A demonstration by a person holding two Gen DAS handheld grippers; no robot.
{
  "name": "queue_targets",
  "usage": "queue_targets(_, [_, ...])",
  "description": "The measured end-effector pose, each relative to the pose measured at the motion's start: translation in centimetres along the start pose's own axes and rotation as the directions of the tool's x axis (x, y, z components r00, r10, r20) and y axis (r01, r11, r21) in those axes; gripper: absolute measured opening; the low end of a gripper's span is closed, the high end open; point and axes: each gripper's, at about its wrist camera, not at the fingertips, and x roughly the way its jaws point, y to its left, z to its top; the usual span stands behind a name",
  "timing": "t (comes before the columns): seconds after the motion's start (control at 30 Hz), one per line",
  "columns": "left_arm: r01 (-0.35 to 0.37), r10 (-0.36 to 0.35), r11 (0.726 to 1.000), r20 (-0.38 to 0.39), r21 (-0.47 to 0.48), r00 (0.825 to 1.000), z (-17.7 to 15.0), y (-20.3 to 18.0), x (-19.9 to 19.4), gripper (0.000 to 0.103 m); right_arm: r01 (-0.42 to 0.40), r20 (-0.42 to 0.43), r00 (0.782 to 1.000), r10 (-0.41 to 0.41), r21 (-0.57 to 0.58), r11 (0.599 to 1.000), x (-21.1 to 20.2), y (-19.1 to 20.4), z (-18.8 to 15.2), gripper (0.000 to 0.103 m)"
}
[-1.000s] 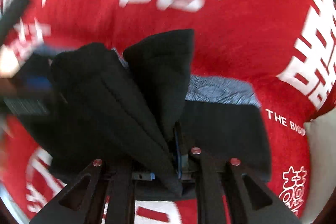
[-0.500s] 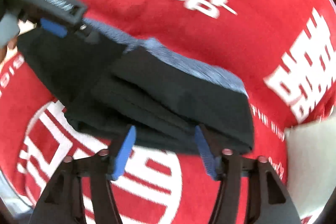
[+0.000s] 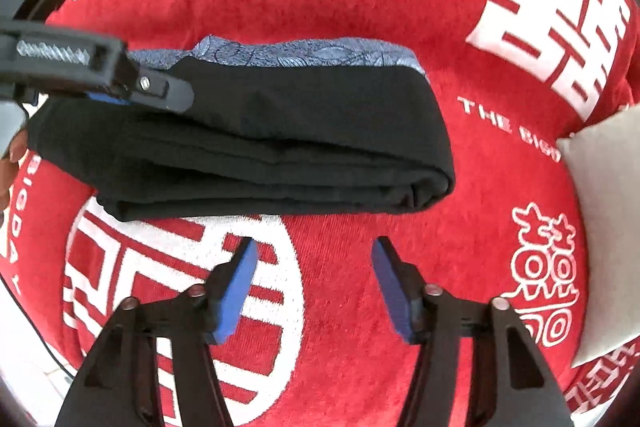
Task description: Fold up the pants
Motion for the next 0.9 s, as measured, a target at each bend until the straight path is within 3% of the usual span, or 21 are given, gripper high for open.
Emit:
queue_targets(0.03, [-0.002, 0.002, 1.000, -0.003, -0.001, 1.000, 0.0, -0.1, 0.1, 0.041, -0.013, -0.006, 1.000, 0.013, 0.012, 1.000, 0.1, -0.2, 0.0, 0.050])
queue_targets(0.1, [0.042, -0.042, 0.999, -0.004, -0.020, 0.999, 0.0, -0.2, -0.2, 0.022, -0.040, -0.019, 0.999, 0.040, 0.033, 0.999, 0.2, -0.6, 0.0, 0.039])
queue_targets(0.13, [0.064, -0.064, 0.998, 0.002, -0.029, 0.998, -0.1, -0.1, -0.6, 0.022, -0.052, -0.024, 0.998, 0.053, 0.044, 0.998, 0.2, -0.8, 0.0, 0.034])
queue_targets(0.2, [0.074, -0.073, 0.997, 0.025, -0.028, 0.997, -0.3, -0.4, -1.8, 0.013, -0.062, -0.026, 0.998, 0.063, 0.057, 0.996, -0.1, -1.2, 0.1, 0.034])
queue_targets(0.27, [0.042, -0.042, 0.999, 0.022, -0.013, 0.999, -1.3, -0.2, -2.5, 0.012, -0.062, -0.023, 0.998, 0.064, 0.061, 0.996, -0.7, -1.5, 0.2, 0.034])
queue_targets(0.3, [0.029, -0.028, 0.999, 0.007, -0.017, 1.000, -1.9, 0.2, -2.3, 0.005, -0.062, -0.021, 0.998, 0.063, 0.065, 0.996, -0.9, -1.7, 0.2, 0.034])
queue_targets(0.47, [-0.042, 0.041, 0.999, -0.067, -0.023, 0.997, -5.0, 2.0, 0.7, 0.005, -0.062, -0.040, 0.997, 0.065, 0.083, 0.995, -0.6, -2.5, 0.1, 0.034])
queue_targets(0.53, [-0.030, 0.028, 0.998, -0.039, -0.053, 0.999, -5.5, 2.5, 0.5, 0.005, -0.064, -0.051, 0.996, 0.069, 0.094, 0.994, -0.1, -2.8, 0.1, 0.034])
queue_targets(0.67, [-0.086, 0.086, 0.993, -0.008, -0.082, 0.996, -5.6, 2.7, -1.2, 0.005, -0.083, -0.040, 0.995, 0.091, 0.160, 0.984, -0.2, -4.2, 0.0, 0.034])
queue_targets(0.77, [-0.113, 0.114, 0.992, 0.025, -0.057, 0.993, -4.8, 1.8, -2.8, 0.005, -0.109, -0.009, 0.994, 0.113, 0.223, 0.969, -1.0, -5.9, 0.9, 0.034])
queue_targets(0.9, [-0.096, 0.097, 0.995, 0.070, -0.025, 0.993, -2.1, 0.1, -3.7, 0.005, -0.111, 0.036, 0.994, 0.106, 0.257, 0.960, -1.6, -7.9, 3.6, 0.034])
